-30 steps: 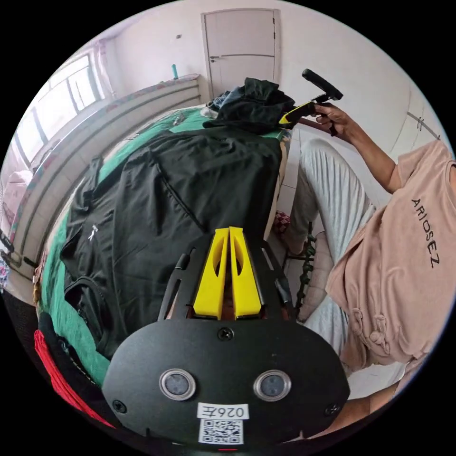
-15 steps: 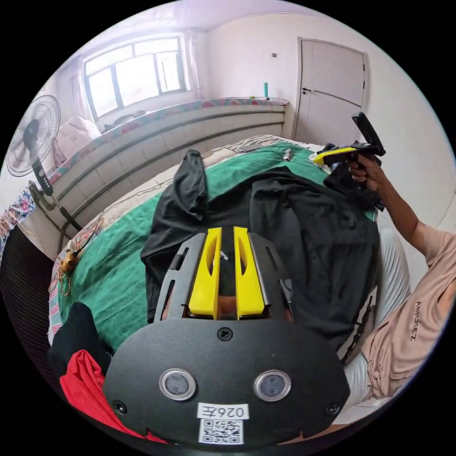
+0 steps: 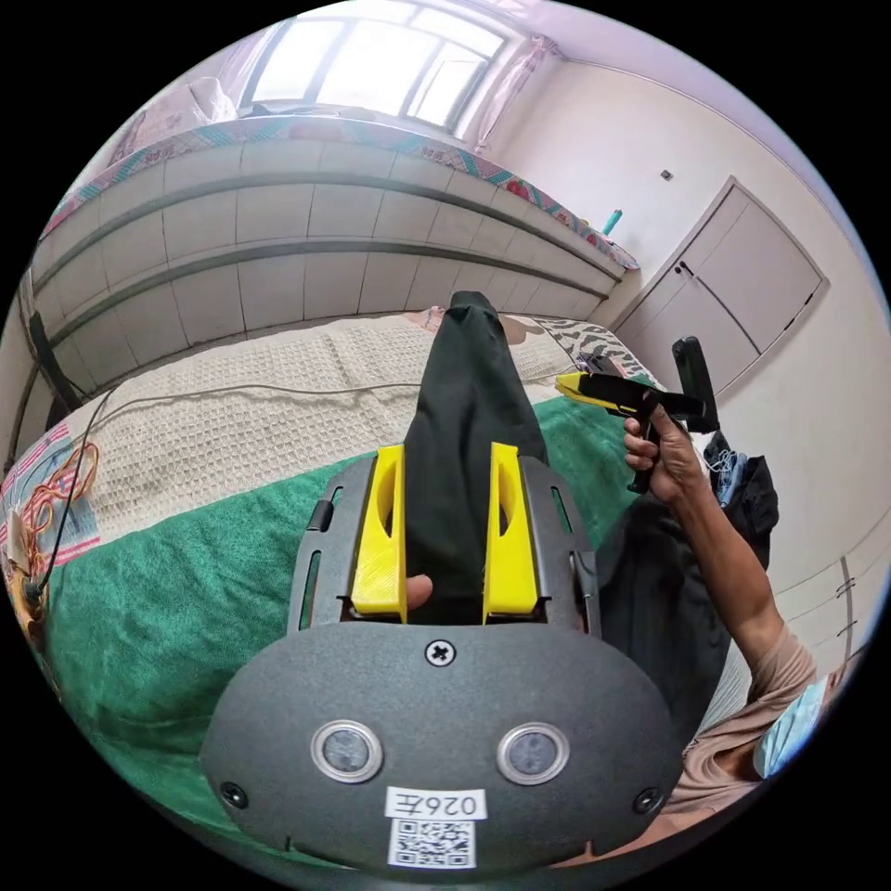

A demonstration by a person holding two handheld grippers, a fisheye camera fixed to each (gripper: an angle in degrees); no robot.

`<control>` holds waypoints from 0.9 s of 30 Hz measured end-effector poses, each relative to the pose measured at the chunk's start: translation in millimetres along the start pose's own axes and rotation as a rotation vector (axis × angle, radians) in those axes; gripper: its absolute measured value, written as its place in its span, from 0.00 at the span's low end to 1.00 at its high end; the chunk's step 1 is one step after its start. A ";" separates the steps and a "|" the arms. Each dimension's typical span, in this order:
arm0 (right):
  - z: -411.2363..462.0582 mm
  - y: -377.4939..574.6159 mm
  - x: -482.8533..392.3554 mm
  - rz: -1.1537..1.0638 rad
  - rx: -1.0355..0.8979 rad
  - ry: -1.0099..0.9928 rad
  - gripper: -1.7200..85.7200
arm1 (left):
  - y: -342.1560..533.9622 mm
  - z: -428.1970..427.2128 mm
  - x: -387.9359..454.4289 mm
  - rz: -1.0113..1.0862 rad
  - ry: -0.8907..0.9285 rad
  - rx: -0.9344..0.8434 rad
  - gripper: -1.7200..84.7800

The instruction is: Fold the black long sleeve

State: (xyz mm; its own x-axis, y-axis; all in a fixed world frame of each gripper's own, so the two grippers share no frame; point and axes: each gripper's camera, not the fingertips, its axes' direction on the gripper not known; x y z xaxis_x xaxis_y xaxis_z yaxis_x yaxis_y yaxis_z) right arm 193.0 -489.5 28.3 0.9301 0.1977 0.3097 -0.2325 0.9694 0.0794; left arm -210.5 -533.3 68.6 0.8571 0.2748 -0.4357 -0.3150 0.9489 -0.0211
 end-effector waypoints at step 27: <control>-161.0 318.2 -170.9 -1.042 -0.105 0.133 0.01 | 251.1 -174.4 90.4 0.286 0.026 0.112 0.11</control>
State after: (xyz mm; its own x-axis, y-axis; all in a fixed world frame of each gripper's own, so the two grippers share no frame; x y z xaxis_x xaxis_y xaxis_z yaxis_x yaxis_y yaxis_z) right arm 5.9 -191.3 -151.9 0.6808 -0.7319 0.0287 0.7193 0.6755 0.1619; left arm -283.2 -297.3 -133.1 0.7285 0.5309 -0.4329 -0.4942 0.8449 0.2045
